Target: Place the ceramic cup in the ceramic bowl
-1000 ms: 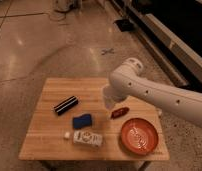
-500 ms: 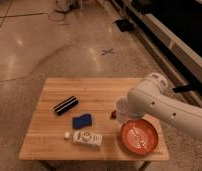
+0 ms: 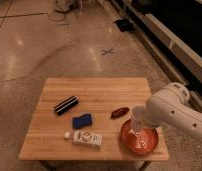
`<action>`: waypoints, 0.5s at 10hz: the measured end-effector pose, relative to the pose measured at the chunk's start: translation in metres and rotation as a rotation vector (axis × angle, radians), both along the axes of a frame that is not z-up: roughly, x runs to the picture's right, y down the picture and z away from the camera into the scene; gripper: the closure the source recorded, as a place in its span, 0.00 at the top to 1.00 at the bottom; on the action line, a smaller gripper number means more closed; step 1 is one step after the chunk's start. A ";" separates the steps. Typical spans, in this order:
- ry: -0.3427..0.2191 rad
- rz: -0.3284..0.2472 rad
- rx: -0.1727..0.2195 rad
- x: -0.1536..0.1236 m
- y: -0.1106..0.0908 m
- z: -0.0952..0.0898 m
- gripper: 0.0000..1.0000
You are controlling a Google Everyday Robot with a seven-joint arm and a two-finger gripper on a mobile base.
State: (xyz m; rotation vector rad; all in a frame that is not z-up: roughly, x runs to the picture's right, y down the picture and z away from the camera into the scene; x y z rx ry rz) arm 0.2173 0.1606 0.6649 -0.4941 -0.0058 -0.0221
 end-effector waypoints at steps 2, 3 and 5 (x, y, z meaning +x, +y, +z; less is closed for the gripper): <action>0.017 0.011 -0.022 0.008 0.006 0.003 0.00; 0.014 0.009 -0.022 0.007 0.005 0.004 0.00; 0.014 0.009 -0.021 0.007 0.005 0.004 0.00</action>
